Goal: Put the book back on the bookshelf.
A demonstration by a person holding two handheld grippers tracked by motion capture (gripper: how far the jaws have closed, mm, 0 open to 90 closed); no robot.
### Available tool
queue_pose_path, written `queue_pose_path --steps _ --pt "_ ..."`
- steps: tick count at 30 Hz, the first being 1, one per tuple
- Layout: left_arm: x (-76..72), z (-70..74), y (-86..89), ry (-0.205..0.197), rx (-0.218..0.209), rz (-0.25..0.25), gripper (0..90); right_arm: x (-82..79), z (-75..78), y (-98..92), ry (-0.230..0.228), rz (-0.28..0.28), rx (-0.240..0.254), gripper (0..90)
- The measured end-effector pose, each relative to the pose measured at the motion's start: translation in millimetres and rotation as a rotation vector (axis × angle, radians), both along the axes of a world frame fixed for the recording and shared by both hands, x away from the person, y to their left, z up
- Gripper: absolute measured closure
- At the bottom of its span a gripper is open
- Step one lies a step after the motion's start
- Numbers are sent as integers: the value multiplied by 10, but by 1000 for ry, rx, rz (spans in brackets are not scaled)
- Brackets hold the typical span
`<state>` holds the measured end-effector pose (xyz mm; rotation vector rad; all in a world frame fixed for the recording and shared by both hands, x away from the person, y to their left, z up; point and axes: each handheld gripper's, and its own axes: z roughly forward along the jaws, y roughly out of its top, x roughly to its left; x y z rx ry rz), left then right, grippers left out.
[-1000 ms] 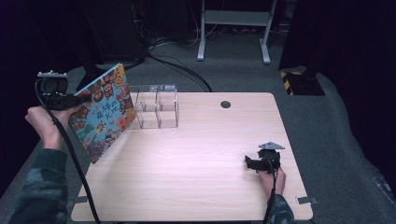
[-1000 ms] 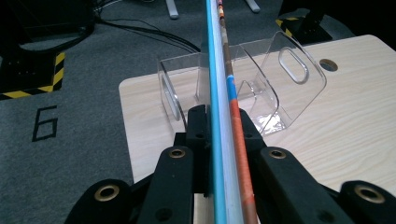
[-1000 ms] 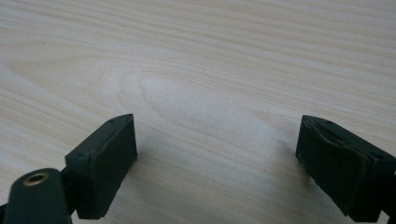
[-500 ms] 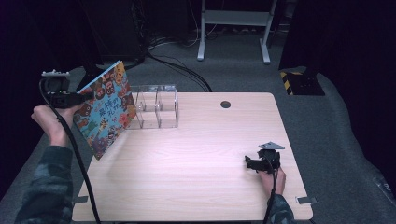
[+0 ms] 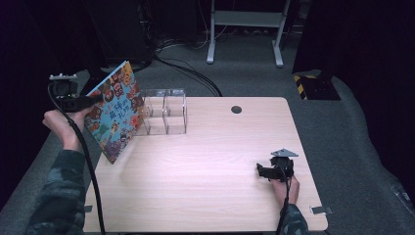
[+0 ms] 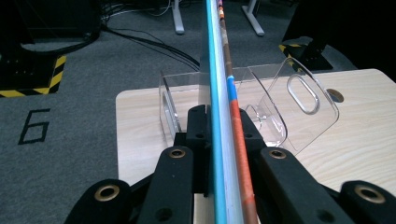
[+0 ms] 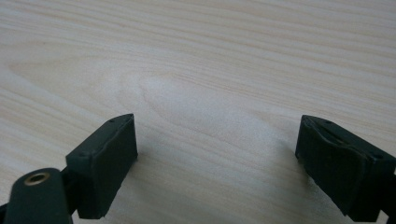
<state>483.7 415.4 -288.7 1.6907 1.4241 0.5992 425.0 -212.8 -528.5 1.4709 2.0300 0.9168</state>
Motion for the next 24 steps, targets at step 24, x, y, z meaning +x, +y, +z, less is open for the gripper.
queue_pose_path --steps 24 --pt "84 -202 -15 -25 -121 122 808 -6 1 -2 1 1 0 128"
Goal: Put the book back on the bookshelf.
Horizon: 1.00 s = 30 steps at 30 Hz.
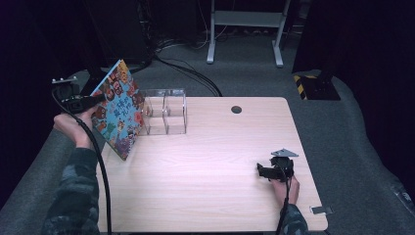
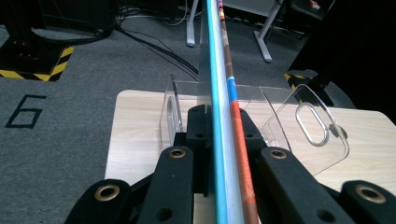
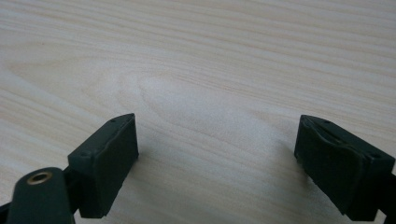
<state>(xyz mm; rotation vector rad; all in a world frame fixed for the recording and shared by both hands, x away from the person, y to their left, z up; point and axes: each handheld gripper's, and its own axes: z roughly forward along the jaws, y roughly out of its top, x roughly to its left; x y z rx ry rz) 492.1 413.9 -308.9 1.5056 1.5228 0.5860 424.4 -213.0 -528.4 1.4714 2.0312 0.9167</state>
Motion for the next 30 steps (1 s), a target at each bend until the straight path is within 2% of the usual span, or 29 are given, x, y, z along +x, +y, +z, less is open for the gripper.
queue_pose_path --steps 7,14,18,20,25,26,30 --pt "22 -75 -9 -11 -20 19 806 0 0 3 0 -5 1 128" --pt "38 -80 -36 -18 -16 29 806 2 -1 2 -1 -3 1 129" --pt "60 -85 -57 -5 -2 18 805 0 0 3 0 -5 1 129" --pt "73 -99 -61 -19 -3 21 805 1 0 1 -1 -2 0 130" --pt "70 -142 -34 -10 -7 18 804 1 0 1 -1 -2 1 131" --pt "67 -160 -25 -22 -6 17 803 0 0 2 0 -4 1 131" --pt "42 -222 15 -30 -29 25 801 -6 2 -3 3 0 -4 133"
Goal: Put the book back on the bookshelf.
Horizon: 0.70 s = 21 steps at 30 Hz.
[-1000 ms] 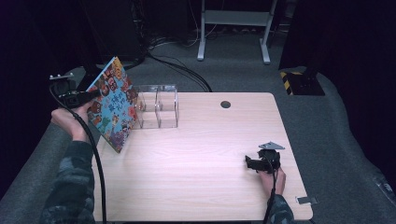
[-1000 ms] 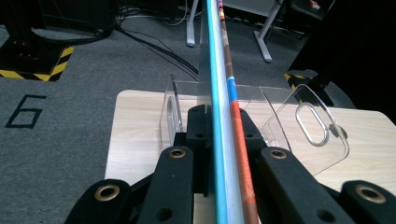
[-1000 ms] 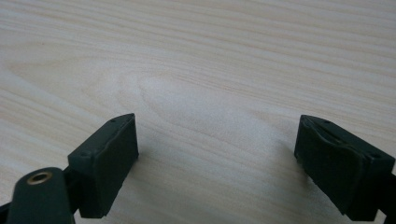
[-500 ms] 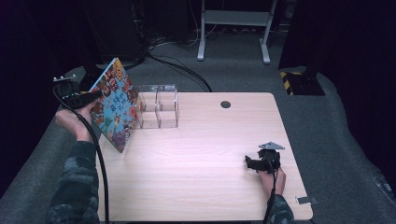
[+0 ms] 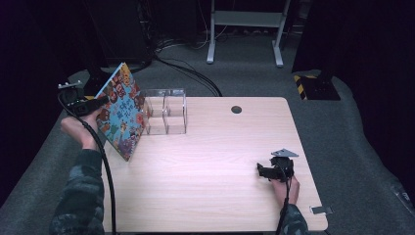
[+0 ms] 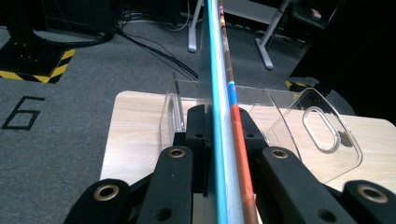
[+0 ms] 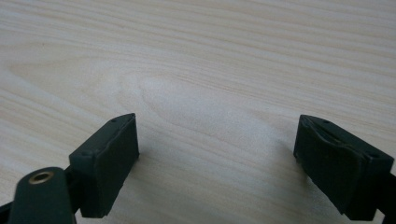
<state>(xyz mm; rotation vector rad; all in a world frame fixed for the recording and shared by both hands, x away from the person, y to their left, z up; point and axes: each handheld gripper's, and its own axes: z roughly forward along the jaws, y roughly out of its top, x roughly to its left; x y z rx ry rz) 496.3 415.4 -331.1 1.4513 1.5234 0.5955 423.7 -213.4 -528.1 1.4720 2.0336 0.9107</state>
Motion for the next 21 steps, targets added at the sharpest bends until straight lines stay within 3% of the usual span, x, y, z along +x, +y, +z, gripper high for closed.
queue_pose_path --steps 4,9,12,14,18,21 --pt "-30 -77 75 -7 -16 8 796 1 0 -1 -1 1 -1 134" --pt "-36 -66 86 -2 -1 1 776 0 0 -1 0 0 -1 134" --pt "-32 -56 92 4 17 -28 706 -1 0 1 0 -1 -1 134" --pt "-47 -31 90 3 37 -23 647 -1 -2 1 -3 -2 1 134" --pt "-107 48 115 -41 73 -15 522 -1 1 0 1 0 -1 134" --pt "-165 122 110 -50 105 -24 429 -1 0 0 1 -1 0 134"
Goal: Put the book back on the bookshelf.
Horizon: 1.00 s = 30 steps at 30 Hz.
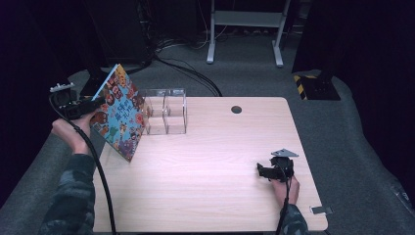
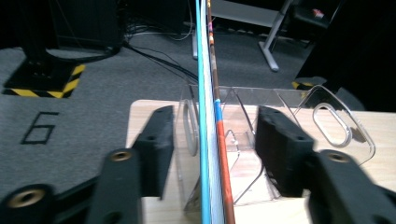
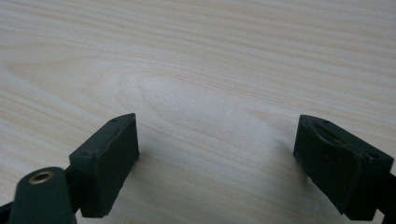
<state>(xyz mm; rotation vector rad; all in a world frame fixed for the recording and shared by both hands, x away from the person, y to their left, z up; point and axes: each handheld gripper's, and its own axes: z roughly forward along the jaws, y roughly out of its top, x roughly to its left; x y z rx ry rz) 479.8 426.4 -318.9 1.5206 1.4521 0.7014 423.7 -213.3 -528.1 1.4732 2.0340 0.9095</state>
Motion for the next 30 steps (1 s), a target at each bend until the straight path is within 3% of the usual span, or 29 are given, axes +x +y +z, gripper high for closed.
queue_pose_path --steps 6,9,12,16,22,28,30 --pt "-99 123 -70 34 60 -71 207 8 -3 4 -6 -1 5 134" --pt "-173 166 -150 69 96 -133 147 7 -3 5 -6 -2 5 135" --pt "-250 168 -227 85 137 -155 102 8 -3 5 -6 -3 5 134" --pt "-399 156 -254 66 174 -146 87 5 -2 -1 -4 3 0 135" --pt "-554 143 -232 67 180 -137 47 4 -2 -8 -4 7 -5 135" --pt "-722 -12 -339 76 207 -159 3 5 -1 -9 -3 8 -4 135" --pt "-782 -56 -387 61 236 -146 2 4 -1 -7 -3 6 -3 136"
